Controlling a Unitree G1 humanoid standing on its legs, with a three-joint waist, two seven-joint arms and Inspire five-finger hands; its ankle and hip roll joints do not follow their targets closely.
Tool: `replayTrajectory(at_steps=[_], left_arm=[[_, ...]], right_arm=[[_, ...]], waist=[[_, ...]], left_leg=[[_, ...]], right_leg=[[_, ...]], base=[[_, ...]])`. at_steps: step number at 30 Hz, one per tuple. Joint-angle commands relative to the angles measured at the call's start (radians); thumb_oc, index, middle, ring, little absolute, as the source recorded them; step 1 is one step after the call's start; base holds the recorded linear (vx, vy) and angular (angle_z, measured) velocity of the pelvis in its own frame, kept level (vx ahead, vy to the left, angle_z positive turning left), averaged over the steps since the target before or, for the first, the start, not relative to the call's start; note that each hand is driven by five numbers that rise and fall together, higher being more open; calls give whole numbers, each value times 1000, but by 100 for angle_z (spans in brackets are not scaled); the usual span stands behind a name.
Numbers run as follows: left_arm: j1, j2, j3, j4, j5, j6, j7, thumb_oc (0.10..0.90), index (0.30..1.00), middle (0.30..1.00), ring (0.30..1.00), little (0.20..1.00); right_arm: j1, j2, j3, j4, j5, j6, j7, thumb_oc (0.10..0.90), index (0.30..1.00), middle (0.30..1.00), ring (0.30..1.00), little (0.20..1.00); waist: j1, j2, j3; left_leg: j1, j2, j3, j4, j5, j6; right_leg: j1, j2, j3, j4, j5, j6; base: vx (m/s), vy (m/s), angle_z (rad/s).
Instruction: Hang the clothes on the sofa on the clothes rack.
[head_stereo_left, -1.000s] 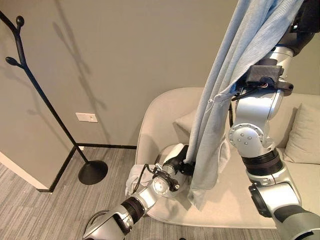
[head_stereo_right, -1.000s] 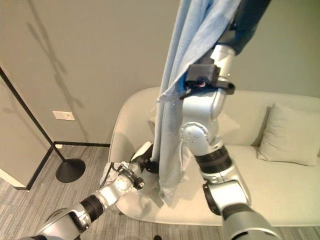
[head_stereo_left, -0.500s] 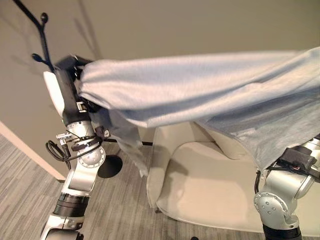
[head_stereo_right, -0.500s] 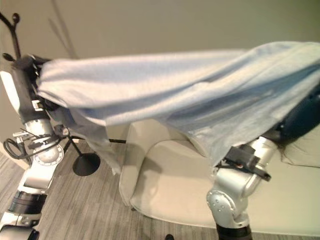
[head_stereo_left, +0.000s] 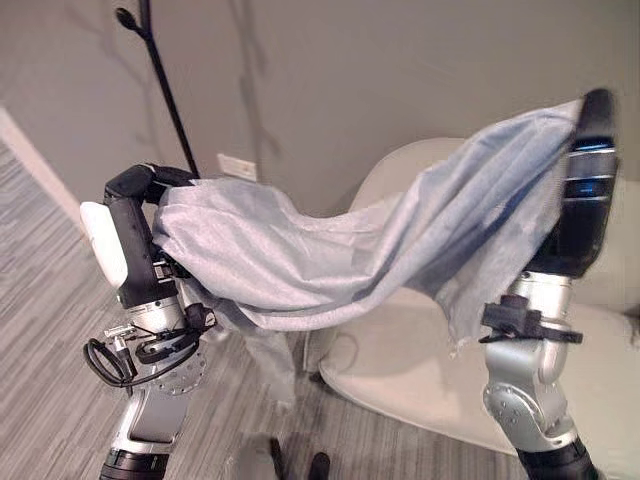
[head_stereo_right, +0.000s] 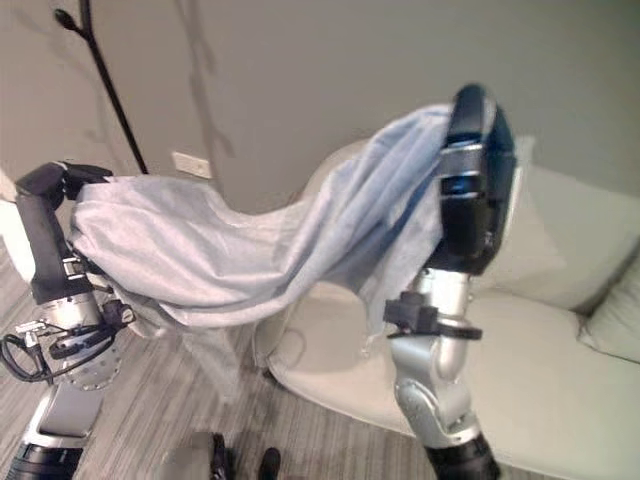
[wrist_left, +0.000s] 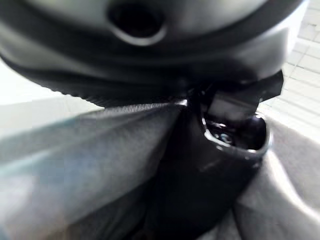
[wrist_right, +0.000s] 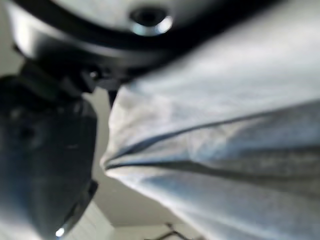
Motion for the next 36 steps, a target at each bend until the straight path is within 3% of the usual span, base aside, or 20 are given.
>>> replayTrajectory(at_steps=[1, 3, 4, 5, 6, 9, 12, 15, 18, 19, 21, 22, 23, 24, 25, 27, 29, 33, 34, 36], left_arm=[[-160, 30, -24, -89, 14, -107, 27, 400, 300, 300, 300, 300], [-195, 25, -51, -81, 15, -112, 33, 400, 300, 300, 300, 300], [-238, 22, -78, -66, 6, -121, 55, 400, 300, 300, 300, 300], [-271, 21, -96, -52, -10, -135, 85, 400, 300, 300, 300, 300], [-286, 19, -108, -45, -13, -139, 101, 400, 300, 300, 300, 300], [-329, 36, -136, -54, -11, -141, 118, 400, 300, 300, 300, 300], [-346, 32, -159, -29, -21, -136, 128, 400, 300, 300, 300, 300], [-402, 65, -183, 14, 22, -131, 147, 400, 300, 300, 300, 300], [-411, 84, -175, -12, 63, -126, 162, 400, 300, 300, 300, 300], [-411, 92, -164, -13, 86, -122, 176, 400, 300, 300, 300, 300], [-414, 100, -156, -20, 119, -114, 188, 400, 300, 300, 300, 300], [-417, 111, -136, -27, 147, -99, 210, 400, 300, 300, 300, 300], [-416, 111, -133, -28, 150, -97, 212, 400, 300, 300, 300, 300], [-418, 118, -121, -34, 166, -90, 220, 400, 300, 300, 300, 300], [-413, 118, -106, -35, 189, -87, 227, 400, 300, 300, 300, 300], [-414, 110, -98, -14, 202, -75, 236, 400, 300, 300, 300, 300], [-426, 90, -100, 40, 197, -56, 227, 400, 300, 300, 300, 300], [-420, 74, -101, 55, 192, -63, 200, 400, 300, 300, 300, 300], [-426, 84, -113, 64, 196, -66, 190, 400, 300, 300, 300, 300], [-434, 91, -111, 73, 211, -59, 200, 400, 300, 300, 300, 300]], right_arm=[[-2, -30, -77, -150, -75, -86, 20, 400, 300, 300, 300, 300], [11, -58, -90, -146, -79, -98, 19, 400, 300, 300, 300, 300], [11, -78, -106, -127, -75, -109, 8, 400, 300, 300, 300, 300], [12, -87, -112, -109, -87, -111, -10, 400, 300, 300, 300, 300], [7, -84, -112, -104, -91, -111, -17, 400, 300, 300, 300, 300], [12, -101, -129, -87, -146, -97, -42, 400, 300, 300, 300, 300], [35, -84, -152, -95, -161, -85, -46, 400, 300, 300, 300, 300], [54, -46, -175, -72, -229, -62, -65, 400, 300, 300, 300, 300], [44, -35, -180, -66, -279, -58, -91, 400, 300, 300, 300, 300], [42, -37, -180, -67, -295, -58, -101, 400, 300, 300, 300, 300], [43, -37, -186, -63, -317, -55, -102, 400, 300, 300, 300, 300], [30, -38, -178, -60, -309, -65, -98, 400, 300, 300, 300, 300], [25, -39, -175, -57, -308, -66, -97, 400, 300, 300, 300, 300], [30, -43, -177, -58, -304, -64, -83, 400, 300, 300, 300, 300], [44, -51, -198, -64, -312, -74, -69, 400, 300, 300, 300, 300], [47, -55, -224, -62, -331, -82, -81, 400, 300, 300, 300, 300], [32, -51, -242, -59, -375, -77, -140, 400, 300, 300, 300, 300], [16, -42, -256, -66, -429, -61, -194, 400, 300, 300, 300, 300], [-22, -41, -257, -65, -497, -49, -236, 400, 300, 300, 300, 300], [-25, -39, -265, -66, -507, -48, -246, 400, 300, 300, 300, 300]], waist=[[-70, 50, -115], [-96, 60, -133], [-115, 74, -129], [-116, 84, -122], [-111, 93, -119], [-122, 135, -116], [-132, 137, -115], [-135, 133, -112], [-141, 162, -116], [-150, 170, -117], [-172, 186, -103], [-182, 198, -92], [-181, 197, -90], [-189, 199, -88], [-199, 187, -88], [-198, 171, -97], [-181, 167, -117], [-175, 178, -132], [-176, 194, -130], [-184, 197, -129]], left_leg=[[392, -35, 59, -644, -15, 45], [498, -12, 44, -1025, 141, 11], [506, 41, 34, -1142, 266, -21], [499, 79, 11, -1157, 331, -49], [490, 82, -20, -1151, 336, -56], [443, 46, -21, -1092, 180, -63], [404, -10, -27, -1046, 80, -42], [375, -144, -26, -1034, 26, 31], [424, -236, -3, -1112, 9, 97], [448, -267, 5, -1146, 8, 118], [496, -301, 17, -1189, -1, 152], [515, -321, 37, -1191, -16, 173], [516, -320, 41, -1191, -21, 171], [524, -328, 52, -1191, -29, 175], [530, -341, 54, -1191, -12, 169], [529, -353, 57, -1191, -6, 151], [540, -355, 70, -1191, -18, 129], [554, -342, 81, -1191, -36, 116], [564, -323, 105, -1191, -43, 110], [574, -325, 108, -1191, -44, 111]], right_leg=[[90, -95, 1, -44, -65, 233], [65, -135, -3, -14, -89, 256], [41, -155, -3, 12, -99, 257], [38, -178, 6, 29, -111, 269], [39, -188, 13, 35, -111, 273], [106, -254, 1, 31, -110, 299], [135, -317, -12, 19, -58, 329], [82, -435, -7, 116, 197, 364], [40, -509, -52, 205, 343, 384], [21, -520, -58, 259, 328, 381], [-40, -462, -17, 406, 256, 358], [-76, -392, -44, 506, 180, 347], [-86, -394, -38, 524, 165, 343], [-116, -335, -45, 581, 108, 333], [-153, -215, -35, 606, 23, 333], [-147, -124, -18, 506, -48, 337], [-91, -91, -23, 272, -125, 268], [-50, -79, -4, 68, -51, 286], [-72, -111, -26, 44, 7, 313], [-75, -117, -29, 42, 9, 311]], base=[[210, 378, 13], [164, 418, 4], [209, 557, 14], [252, 580, -14], [328, 514, -6], [417, 526, -18], [289, 424, 48], [413, 707, 44], [322, 596, 44], [272, 587, 3], [226, 545, -5], [147, 359, -17], [144, 326, -37], [120, 133, -28], [159, 138, -28], [140, 2, -29], [165, -49, 4], [165, -76, -21], [178, -122, -32], [163, -84, -33]])
